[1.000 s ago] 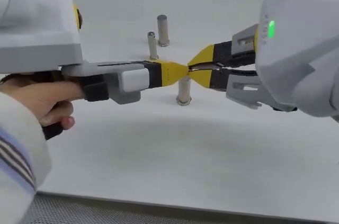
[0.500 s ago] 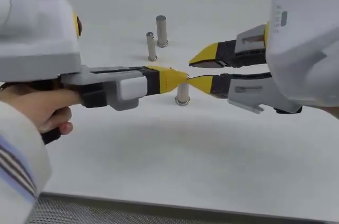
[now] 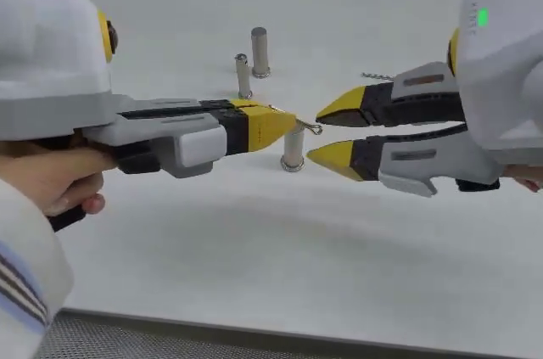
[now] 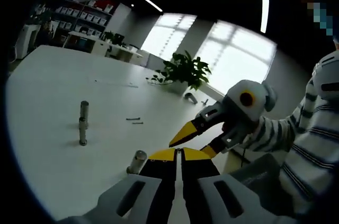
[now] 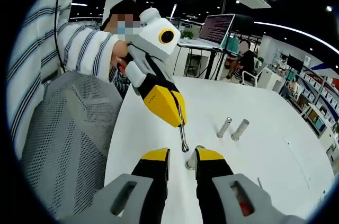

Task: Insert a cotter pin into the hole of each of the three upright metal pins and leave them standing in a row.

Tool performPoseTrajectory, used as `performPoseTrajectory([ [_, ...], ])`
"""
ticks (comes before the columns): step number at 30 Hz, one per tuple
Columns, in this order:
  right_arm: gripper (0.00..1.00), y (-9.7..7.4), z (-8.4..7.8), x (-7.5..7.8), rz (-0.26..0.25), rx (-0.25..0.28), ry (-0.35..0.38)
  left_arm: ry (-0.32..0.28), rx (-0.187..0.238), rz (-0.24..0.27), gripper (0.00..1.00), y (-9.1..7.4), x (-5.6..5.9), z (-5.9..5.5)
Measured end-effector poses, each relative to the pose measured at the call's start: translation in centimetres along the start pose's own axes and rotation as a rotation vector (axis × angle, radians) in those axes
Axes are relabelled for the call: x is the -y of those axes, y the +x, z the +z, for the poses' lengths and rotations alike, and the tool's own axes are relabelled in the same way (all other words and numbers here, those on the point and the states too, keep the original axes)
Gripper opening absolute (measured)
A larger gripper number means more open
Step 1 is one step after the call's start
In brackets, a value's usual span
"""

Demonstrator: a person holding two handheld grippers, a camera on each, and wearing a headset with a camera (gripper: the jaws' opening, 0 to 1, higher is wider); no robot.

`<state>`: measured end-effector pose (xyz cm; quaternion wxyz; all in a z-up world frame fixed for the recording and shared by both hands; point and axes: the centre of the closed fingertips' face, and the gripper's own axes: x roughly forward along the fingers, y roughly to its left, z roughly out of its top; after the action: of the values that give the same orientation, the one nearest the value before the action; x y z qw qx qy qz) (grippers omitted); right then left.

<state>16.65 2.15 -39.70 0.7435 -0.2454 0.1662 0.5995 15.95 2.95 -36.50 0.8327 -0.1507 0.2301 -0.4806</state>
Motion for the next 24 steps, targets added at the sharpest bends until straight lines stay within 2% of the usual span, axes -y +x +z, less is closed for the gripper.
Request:
performPoseTrajectory([
  [2, 0.13, 0.0, 0.1, -0.1, 0.014, 0.020, 0.034, 0.041, -0.003, -0.009, 0.00, 0.1, 0.4, 0.0],
  [5, 0.12, -0.1, 0.3, -0.2, 0.033, 0.046, 0.082, 0.020, 0.002, -0.027, 0.00, 0.2, 0.4, 0.2],
  [11, 0.08, 0.0, 0.4, -0.6, 0.052, 0.067, 0.136, 0.049, 0.008, -0.032, 0.00, -0.1, 0.0, 0.3],
  [20, 0.00, 0.1, 0.7, -1.4, 0.085, 0.082, 0.158, 0.074, -0.010, -0.042, 0.00, -0.4, -0.3, 0.1],
  [24, 0.00, 0.0, 0.6, -1.7, 0.092, 0.076, 0.156, 0.097, -0.030, -0.050, 0.00, -0.5, -0.3, -0.3],
])
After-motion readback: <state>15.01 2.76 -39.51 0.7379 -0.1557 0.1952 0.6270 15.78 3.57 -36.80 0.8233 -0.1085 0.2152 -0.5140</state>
